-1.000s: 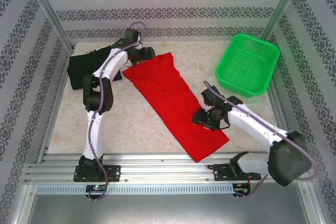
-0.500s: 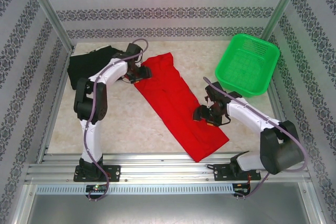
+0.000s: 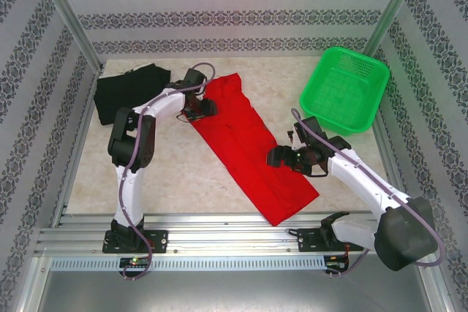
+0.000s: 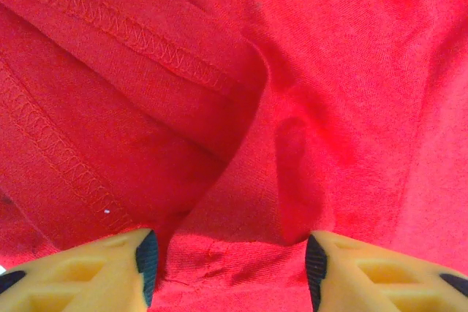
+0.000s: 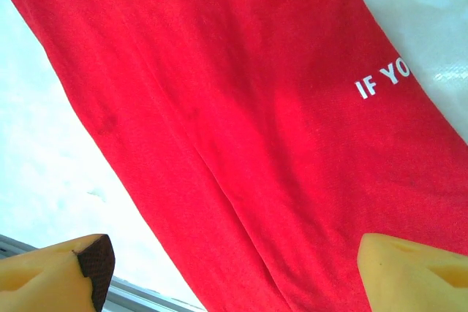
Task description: Fold and stack the t-shirts
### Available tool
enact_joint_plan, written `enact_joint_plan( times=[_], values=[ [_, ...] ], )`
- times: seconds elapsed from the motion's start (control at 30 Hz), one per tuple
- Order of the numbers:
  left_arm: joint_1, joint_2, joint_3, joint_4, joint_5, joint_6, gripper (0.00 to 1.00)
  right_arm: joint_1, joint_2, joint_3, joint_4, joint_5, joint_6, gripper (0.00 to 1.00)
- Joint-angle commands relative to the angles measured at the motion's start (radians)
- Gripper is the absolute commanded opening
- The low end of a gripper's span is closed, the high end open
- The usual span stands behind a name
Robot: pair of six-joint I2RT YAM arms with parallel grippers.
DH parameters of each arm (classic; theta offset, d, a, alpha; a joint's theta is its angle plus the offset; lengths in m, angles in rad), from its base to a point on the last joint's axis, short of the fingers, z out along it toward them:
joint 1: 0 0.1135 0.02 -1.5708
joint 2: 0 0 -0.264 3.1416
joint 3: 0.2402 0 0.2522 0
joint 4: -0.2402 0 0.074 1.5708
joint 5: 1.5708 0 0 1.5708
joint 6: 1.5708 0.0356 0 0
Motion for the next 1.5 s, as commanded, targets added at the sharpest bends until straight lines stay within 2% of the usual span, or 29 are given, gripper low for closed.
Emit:
enact_joint_plan(
  times=[0.0, 0.2, 0.33, 0.63, 0.97, 1.1, 1.2, 1.47],
  values=[
    [-0.014, 0.002, -0.033, 0.056, 0.001, 0.026, 0.52, -0.012, -0.013, -0.019, 0.006, -0.016, -0.015, 0.87],
    [-0.021, -0.045, -0.111, 0.111, 0.012, 0.018, 0.33, -0.014, 0.0, -0.007, 0.014, -0.009, -0.018, 0.87],
    [-0.023, -0.095, -0.166, 0.14, 0.0, 0.016, 0.25, -0.014, 0.015, 0.003, 0.021, -0.014, -0.02, 0.87],
    [-0.036, -0.211, -0.294, 0.219, -0.039, 0.02, 0.18, -0.014, 0.034, 0.001, 0.038, -0.015, -0.014, 0.87],
    [-0.068, -0.277, -0.414, 0.338, 0.0, -0.013, 0.14, -0.014, 0.063, 0.001, 0.056, 0.002, -0.016, 0.87],
    [-0.068, -0.322, -0.495, 0.377, -0.057, -0.043, 0.15, -0.015, 0.08, 0.004, 0.067, 0.0, -0.014, 0.87],
    [-0.063, -0.349, -0.493, 0.395, -0.078, -0.047, 0.18, -0.015, 0.083, 0.003, 0.077, -0.009, -0.014, 0.87],
    [-0.036, -0.308, -0.423, 0.408, -0.096, -0.059, 0.45, -0.015, 0.062, -0.017, 0.077, -0.015, -0.025, 0.9]
  ],
)
